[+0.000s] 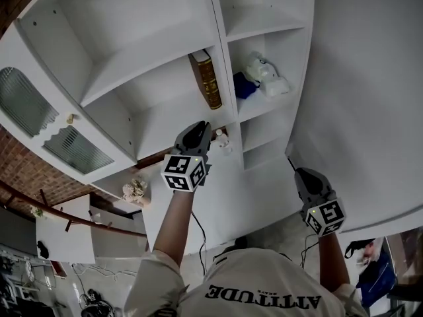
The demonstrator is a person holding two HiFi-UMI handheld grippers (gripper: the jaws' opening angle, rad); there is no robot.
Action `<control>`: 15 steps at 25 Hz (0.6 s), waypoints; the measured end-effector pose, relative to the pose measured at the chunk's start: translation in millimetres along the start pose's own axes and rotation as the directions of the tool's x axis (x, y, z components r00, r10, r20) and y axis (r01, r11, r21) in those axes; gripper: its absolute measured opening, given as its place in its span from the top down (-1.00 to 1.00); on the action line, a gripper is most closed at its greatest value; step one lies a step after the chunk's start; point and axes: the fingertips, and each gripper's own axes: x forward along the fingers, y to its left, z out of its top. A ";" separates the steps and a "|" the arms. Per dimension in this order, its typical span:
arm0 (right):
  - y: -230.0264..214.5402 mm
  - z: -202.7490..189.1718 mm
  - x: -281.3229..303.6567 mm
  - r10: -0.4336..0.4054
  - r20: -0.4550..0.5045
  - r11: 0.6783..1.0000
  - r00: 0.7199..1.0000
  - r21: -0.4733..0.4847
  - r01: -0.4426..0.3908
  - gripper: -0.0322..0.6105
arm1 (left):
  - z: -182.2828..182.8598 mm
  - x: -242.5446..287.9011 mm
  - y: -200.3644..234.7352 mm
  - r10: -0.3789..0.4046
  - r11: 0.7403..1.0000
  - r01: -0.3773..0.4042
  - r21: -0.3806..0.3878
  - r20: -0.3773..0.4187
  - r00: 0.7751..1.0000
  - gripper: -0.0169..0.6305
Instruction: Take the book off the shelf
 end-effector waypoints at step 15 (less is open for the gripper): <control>-22.9 -9.7 -1.0 -0.100 -0.064 0.995 0.993 -0.008 0.100 0.79 | 3.6 102.3 58.3 -0.100 0.995 0.098 -0.023 -0.110 0.989 0.23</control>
